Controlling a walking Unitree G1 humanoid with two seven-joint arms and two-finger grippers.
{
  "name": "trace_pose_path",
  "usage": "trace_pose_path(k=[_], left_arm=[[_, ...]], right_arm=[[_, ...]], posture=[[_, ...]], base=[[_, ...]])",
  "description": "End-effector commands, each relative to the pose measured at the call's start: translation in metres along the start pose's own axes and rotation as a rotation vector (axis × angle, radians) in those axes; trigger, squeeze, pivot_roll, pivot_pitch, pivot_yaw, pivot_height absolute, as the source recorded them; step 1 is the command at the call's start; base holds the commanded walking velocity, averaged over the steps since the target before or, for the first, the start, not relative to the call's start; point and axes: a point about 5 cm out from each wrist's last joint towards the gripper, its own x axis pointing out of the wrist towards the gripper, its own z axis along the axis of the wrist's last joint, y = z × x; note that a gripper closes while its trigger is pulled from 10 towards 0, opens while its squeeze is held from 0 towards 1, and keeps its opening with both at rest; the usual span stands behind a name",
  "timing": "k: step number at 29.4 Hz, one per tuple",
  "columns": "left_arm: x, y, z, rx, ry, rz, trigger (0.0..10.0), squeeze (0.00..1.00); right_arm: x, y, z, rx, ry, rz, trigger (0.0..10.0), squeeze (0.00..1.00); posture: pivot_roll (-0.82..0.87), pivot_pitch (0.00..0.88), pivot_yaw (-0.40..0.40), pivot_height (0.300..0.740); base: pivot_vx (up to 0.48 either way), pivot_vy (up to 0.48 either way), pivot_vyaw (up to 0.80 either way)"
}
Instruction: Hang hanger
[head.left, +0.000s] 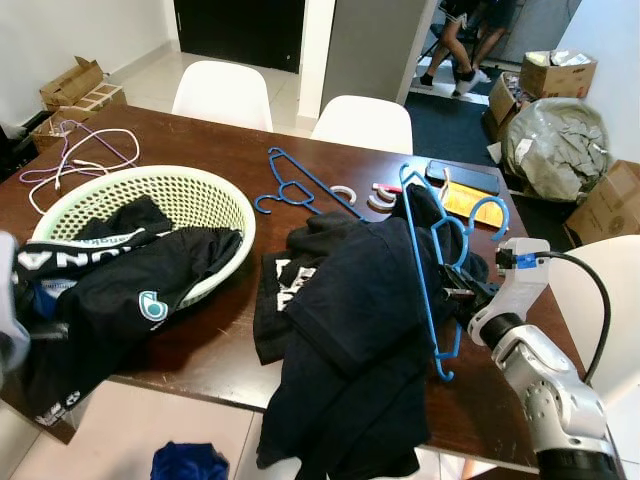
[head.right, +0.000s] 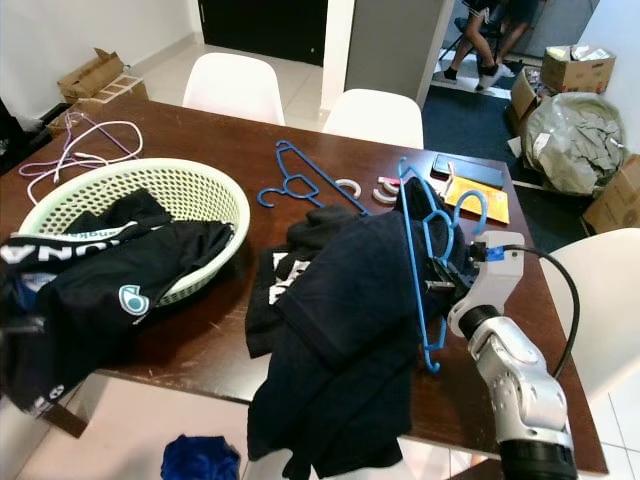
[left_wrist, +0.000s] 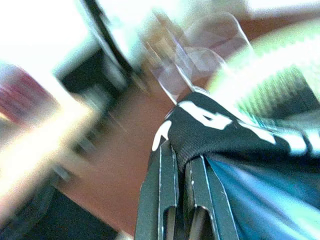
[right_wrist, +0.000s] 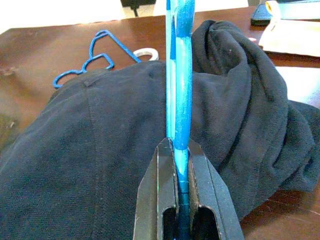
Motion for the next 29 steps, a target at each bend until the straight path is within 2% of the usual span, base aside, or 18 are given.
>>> trace_pose_path(k=[1, 2, 3, 4, 5, 7, 8, 10, 11, 12, 13, 14, 15, 17, 19, 22, 25, 29], left_arm=[[0.007, 0.042, 0.044, 0.126, -0.122, 0.166, 4.6, 0.0], [0.008, 0.056, 0.061, 0.176, -0.169, 0.222, 4.6, 0.0], [0.008, 0.056, 0.061, 0.176, -0.169, 0.222, 4.6, 0.0], [0.01, 0.066, 0.083, 0.206, -0.234, 0.267, 9.5, 0.0], [0.01, 0.07, 0.094, 0.216, -0.269, 0.284, 9.5, 0.0], [0.01, 0.07, 0.094, 0.216, -0.269, 0.284, 9.5, 0.0], [0.011, 0.07, 0.106, 0.187, -0.319, 0.275, 10.0, 0.0], [0.011, 0.07, 0.106, 0.187, -0.319, 0.275, 10.0, 0.0], [0.01, 0.064, 0.131, 0.149, -0.434, 0.233, 10.0, 0.0], [0.007, 0.051, 0.16, 0.062, -0.575, 0.145, 10.0, 0.0], [0.007, 0.051, 0.16, 0.062, -0.575, 0.145, 10.0, 0.0], [0.0, 0.035, 0.187, -0.005, -0.71, 0.032, 10.0, 0.0], [0.0, 0.035, 0.187, -0.005, -0.71, 0.032, 10.0, 0.0], [-0.013, 0.006, 0.215, -0.081, -0.847, -0.149, 10.0, 0.0], [-0.013, 0.006, 0.215, -0.081, -0.847, -0.149, 10.0, 0.0], [-0.013, -0.009, 0.218, -0.091, -0.862, -0.223, 10.0, 0.0], [-0.015, -0.009, 0.221, -0.107, -0.884, -0.227, 10.0, 0.0], [-0.028, -0.005, 0.244, -0.2, -0.996, -0.266, 10.0, 0.0]], right_arm=[[0.001, 0.0, -0.004, 0.025, -0.004, -0.01, 10.0, 0.0], [0.002, 0.001, -0.004, 0.029, -0.006, -0.01, 10.0, 0.0], [0.002, 0.001, -0.004, 0.029, -0.006, -0.01, 10.0, 0.0], [0.003, 0.002, -0.004, 0.036, -0.011, -0.012, 10.0, 0.0], [0.003, 0.002, -0.005, 0.039, -0.013, -0.013, 10.0, 0.0], [0.003, 0.002, -0.005, 0.039, -0.013, -0.013, 10.0, 0.0], [0.003, 0.003, -0.005, 0.043, -0.017, -0.016, 10.0, 0.0], [0.003, 0.003, -0.005, 0.043, -0.017, -0.016, 10.0, 0.0], [0.004, 0.003, -0.005, 0.048, -0.022, -0.018, 10.0, 0.0], [0.004, 0.004, -0.005, 0.052, -0.026, -0.019, 10.0, 0.0], [0.004, 0.004, -0.005, 0.052, -0.026, -0.019, 10.0, 0.0], [0.005, 0.005, -0.006, 0.056, -0.03, -0.02, 10.0, 0.0], [0.005, 0.005, -0.006, 0.056, -0.03, -0.02, 10.0, 0.0], [0.006, 0.006, -0.005, 0.064, -0.039, -0.023, 10.0, 0.0], [0.006, 0.006, -0.005, 0.064, -0.039, -0.023, 10.0, 0.0], [0.006, 0.005, -0.005, 0.071, -0.05, -0.027, 10.0, 0.0], [0.006, 0.005, -0.005, 0.072, -0.052, -0.028, 10.0, 0.0], [0.007, 0.005, -0.005, 0.093, -0.056, -0.025, 10.0, 0.0]], posture=[[0.1, 0.031, -0.06, 0.74], [0.1, 0.031, -0.06, 0.74], [0.1, 0.031, -0.06, 0.74], [0.1, 0.023, -0.053, 0.74], [0.1, 0.023, -0.053, 0.74], [0.1, 0.023, -0.053, 0.74], [0.1, 0.017, -0.046, 0.74], [0.1, 0.017, -0.046, 0.74], [0.1, 0.01, -0.043, 0.74], [0.11, 0.007, -0.043, 0.74], [0.11, 0.007, -0.043, 0.74], [0.11, 0.004, -0.039, 0.74], [0.11, 0.004, -0.039, 0.74], [0.11, 0.001, -0.033, 0.74], [0.11, 0.001, -0.033, 0.74], [0.11, 0.001, -0.033, 0.74], [0.11, 0.001, -0.033, 0.74], [0.12, 0.0, -0.036, 0.74]], base=[[0.0, 0.0, 0.0], [0.0, 0.0, 0.0], [0.0, 0.0, 0.0], [0.0, 0.0, 0.0], [0.0, 0.0, 0.0], [0.0, 0.0, 0.0], [0.0, 0.0, 0.0], [0.0, 0.0, 0.0], [0.0, 0.0, 0.0], [0.0, 0.0, 0.0], [0.0, 0.0, 0.0], [0.0, 0.0, 0.0], [0.0, 0.0, 0.0], [0.0, 0.0, 0.0], [0.0, 0.0, 0.0], [0.0, 0.0, 0.0], [0.0, 0.0, 0.0], [0.0, 0.0, -0.4]])
